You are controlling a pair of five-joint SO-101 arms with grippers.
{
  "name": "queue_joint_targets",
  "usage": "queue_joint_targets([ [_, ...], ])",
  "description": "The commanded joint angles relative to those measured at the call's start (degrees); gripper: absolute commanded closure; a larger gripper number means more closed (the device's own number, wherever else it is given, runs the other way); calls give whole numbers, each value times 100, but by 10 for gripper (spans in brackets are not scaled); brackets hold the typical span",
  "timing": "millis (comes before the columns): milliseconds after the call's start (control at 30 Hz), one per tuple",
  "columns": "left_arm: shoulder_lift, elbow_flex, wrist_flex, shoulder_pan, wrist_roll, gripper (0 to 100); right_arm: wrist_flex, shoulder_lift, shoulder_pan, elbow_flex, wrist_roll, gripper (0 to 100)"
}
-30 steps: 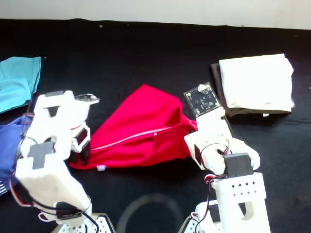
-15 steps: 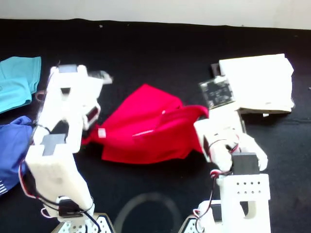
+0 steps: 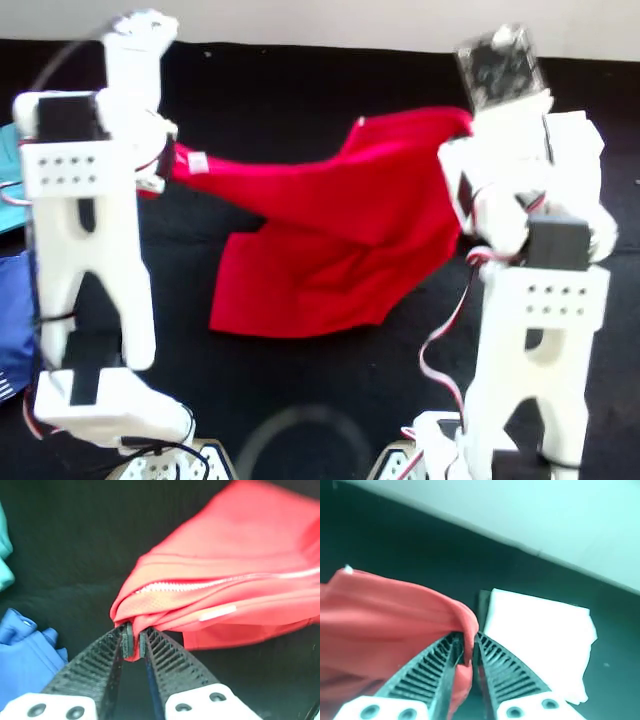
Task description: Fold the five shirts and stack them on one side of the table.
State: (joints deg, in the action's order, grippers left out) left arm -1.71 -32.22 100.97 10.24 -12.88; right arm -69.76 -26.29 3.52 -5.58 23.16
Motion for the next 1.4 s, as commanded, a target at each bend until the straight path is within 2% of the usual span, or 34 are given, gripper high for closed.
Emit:
queue_joint_targets([
  [0,523,-664,18,-31,79,991,-391,602,-84,-2035,70,992],
  [233,892,-1657,26,-31,79,991,-884,1675,-84,-4822,70,992],
  [433,1253,-1921,18,-31,79,991,-901,1824,-84,-6009,70,992],
  [867,1947,-1895,-9,4,70,991,-910,1815,-84,-7415,70,992],
  [1267,1815,-1877,35,22,70,991,-927,1604,-84,-7327,70,992],
  [1367,1807,-1543,35,171,70,991,-1024,1367,-66,-7327,70,992],
])
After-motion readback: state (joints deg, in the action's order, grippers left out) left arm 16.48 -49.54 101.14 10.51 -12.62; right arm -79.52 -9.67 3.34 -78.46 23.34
